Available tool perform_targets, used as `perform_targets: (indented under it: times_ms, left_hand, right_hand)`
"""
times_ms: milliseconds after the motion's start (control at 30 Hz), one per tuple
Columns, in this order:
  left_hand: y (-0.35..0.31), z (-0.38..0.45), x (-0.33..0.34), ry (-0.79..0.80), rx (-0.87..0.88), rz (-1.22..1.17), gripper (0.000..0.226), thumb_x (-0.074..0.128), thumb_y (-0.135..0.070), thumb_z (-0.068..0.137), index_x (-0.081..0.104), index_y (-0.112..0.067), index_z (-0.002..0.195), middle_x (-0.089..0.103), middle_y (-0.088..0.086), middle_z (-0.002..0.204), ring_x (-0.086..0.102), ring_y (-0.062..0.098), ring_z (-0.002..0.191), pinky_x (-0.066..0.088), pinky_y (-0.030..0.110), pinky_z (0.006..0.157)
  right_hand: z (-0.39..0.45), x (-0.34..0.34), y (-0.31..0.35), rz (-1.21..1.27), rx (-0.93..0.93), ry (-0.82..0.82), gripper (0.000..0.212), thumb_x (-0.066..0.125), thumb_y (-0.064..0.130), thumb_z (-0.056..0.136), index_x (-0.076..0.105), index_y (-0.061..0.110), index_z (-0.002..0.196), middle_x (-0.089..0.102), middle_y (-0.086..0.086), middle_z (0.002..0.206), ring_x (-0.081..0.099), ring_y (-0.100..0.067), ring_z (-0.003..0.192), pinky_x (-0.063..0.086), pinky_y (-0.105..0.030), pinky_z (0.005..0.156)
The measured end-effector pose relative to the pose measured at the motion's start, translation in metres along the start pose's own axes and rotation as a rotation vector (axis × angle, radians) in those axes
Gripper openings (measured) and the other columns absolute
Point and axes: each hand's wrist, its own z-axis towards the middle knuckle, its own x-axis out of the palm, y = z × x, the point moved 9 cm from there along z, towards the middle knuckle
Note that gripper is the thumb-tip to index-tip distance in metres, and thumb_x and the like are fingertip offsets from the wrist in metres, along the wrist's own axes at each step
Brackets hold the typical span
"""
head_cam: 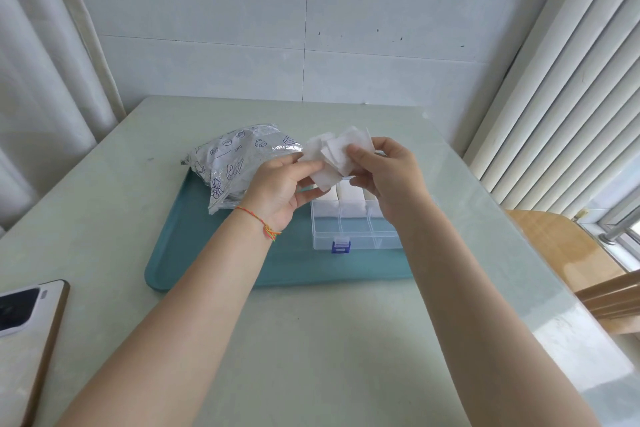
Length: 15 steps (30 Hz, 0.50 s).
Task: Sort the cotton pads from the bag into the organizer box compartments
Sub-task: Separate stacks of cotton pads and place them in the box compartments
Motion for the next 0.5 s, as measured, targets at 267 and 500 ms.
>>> perform_targets:
  times_ms: [267,500]
  left_hand:
    - [0.002,0.001,0.004,0.017,-0.013,-0.062,0.023,0.058,-0.014,0.097,0.064,-0.001,0.115,0.067,0.012,0.098,0.067,0.019,0.081,0.057,0.025,0.064]
    - [0.003,0.002,-0.014,-0.158,-0.002,0.0,0.005,0.066,-0.014,0.091,0.067,-0.01,0.094,0.066,0.01,0.089,0.065,0.024,0.077,0.056,0.027,0.058]
  right_hand:
    - [-0.001,0.001,-0.005,-0.1,0.012,-0.028,0.018,0.07,0.014,0.088,0.056,0.007,0.097,0.069,-0.009,0.087,0.067,-0.018,0.065,0.047,-0.027,0.054]
    - [-0.001,0.003,0.004,-0.343,-0.094,0.015,0.015,0.065,0.02,0.093,0.064,0.008,0.085,0.073,-0.003,0.075,0.067,-0.016,0.059,0.051,-0.029,0.056]
